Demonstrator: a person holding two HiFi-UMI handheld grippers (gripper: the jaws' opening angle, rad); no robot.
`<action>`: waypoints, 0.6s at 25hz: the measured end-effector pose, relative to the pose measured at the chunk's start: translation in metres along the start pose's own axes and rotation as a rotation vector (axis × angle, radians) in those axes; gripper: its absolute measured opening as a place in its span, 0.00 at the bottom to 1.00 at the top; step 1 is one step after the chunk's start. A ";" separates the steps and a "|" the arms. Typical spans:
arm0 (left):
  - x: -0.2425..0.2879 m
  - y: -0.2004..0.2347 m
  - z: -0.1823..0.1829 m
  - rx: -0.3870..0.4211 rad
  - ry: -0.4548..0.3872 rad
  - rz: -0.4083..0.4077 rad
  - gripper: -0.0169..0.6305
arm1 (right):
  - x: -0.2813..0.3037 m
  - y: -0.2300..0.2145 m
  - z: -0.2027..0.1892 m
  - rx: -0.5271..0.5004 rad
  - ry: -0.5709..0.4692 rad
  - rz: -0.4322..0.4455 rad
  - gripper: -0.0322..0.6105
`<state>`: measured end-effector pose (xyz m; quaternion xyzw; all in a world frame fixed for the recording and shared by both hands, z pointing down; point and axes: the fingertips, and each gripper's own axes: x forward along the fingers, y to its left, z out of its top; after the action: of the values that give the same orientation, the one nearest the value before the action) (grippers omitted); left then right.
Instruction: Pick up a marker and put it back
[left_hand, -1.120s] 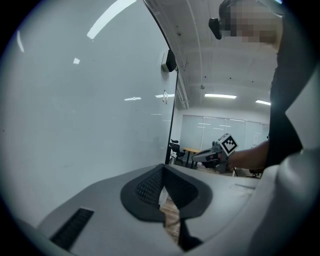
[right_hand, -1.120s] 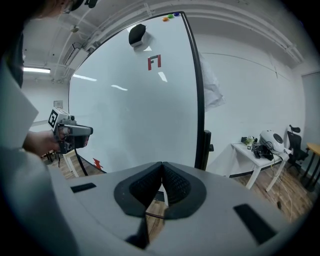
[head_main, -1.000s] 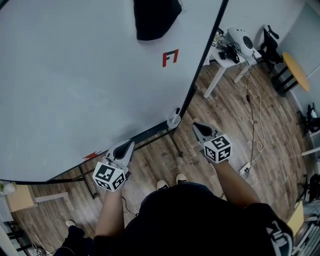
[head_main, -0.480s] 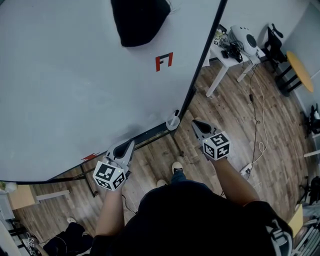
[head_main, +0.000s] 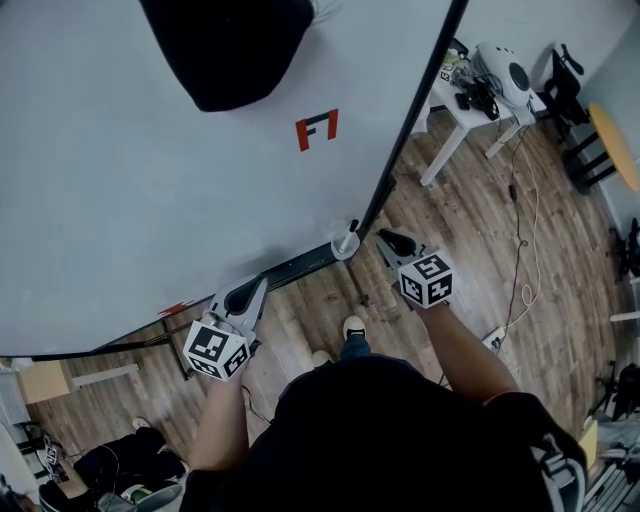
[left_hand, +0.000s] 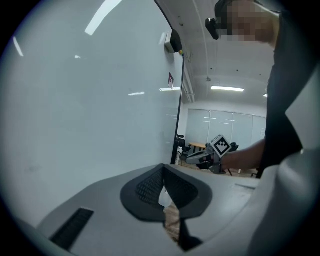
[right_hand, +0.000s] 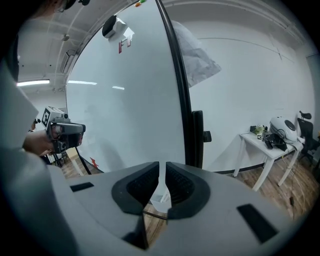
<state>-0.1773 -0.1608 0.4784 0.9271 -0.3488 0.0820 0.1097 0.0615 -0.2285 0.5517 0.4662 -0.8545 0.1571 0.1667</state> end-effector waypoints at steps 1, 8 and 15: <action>0.003 0.001 -0.001 -0.003 0.004 0.004 0.05 | 0.006 -0.003 -0.002 0.002 0.007 0.008 0.11; 0.018 0.014 -0.011 -0.029 0.024 0.038 0.05 | 0.047 -0.014 -0.025 0.037 0.084 0.072 0.14; 0.032 0.023 -0.018 -0.053 0.043 0.057 0.05 | 0.079 -0.028 -0.048 0.060 0.137 0.095 0.14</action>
<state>-0.1703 -0.1930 0.5066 0.9117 -0.3745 0.0957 0.1393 0.0520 -0.2814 0.6316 0.4179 -0.8572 0.2222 0.2032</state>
